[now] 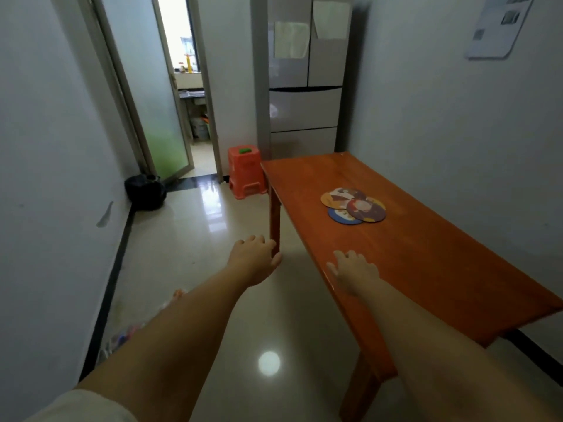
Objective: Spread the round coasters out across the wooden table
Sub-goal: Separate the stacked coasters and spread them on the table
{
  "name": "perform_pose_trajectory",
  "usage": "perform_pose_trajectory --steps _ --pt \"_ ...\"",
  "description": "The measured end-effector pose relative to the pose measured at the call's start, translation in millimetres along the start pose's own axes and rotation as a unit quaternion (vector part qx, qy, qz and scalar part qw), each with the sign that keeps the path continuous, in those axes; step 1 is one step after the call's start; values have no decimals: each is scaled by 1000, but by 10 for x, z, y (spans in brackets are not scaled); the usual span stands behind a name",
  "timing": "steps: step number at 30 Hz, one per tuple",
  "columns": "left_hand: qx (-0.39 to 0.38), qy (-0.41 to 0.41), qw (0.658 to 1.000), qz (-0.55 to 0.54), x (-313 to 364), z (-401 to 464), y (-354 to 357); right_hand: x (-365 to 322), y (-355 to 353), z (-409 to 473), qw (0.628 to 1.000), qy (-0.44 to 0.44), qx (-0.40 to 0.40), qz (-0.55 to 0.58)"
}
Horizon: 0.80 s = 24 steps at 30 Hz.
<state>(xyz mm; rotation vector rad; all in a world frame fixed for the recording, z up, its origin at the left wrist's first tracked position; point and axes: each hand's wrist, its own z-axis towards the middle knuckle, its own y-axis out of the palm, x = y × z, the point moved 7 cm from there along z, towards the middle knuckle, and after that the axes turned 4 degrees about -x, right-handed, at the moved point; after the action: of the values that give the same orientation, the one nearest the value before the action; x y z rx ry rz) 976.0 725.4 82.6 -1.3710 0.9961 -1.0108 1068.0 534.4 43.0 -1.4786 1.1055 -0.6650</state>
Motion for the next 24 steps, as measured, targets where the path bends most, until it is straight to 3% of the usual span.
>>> perform_pose_trajectory --steps 10,16,24 --pt "-77 97 992 -22 305 1969 269 632 -132 1549 992 119 -30 17" --pt "-85 93 991 -53 510 3216 407 1133 -377 2513 988 147 -33 33" --pt "-121 159 979 -49 1074 4430 626 1734 -504 3213 973 216 -49 63"
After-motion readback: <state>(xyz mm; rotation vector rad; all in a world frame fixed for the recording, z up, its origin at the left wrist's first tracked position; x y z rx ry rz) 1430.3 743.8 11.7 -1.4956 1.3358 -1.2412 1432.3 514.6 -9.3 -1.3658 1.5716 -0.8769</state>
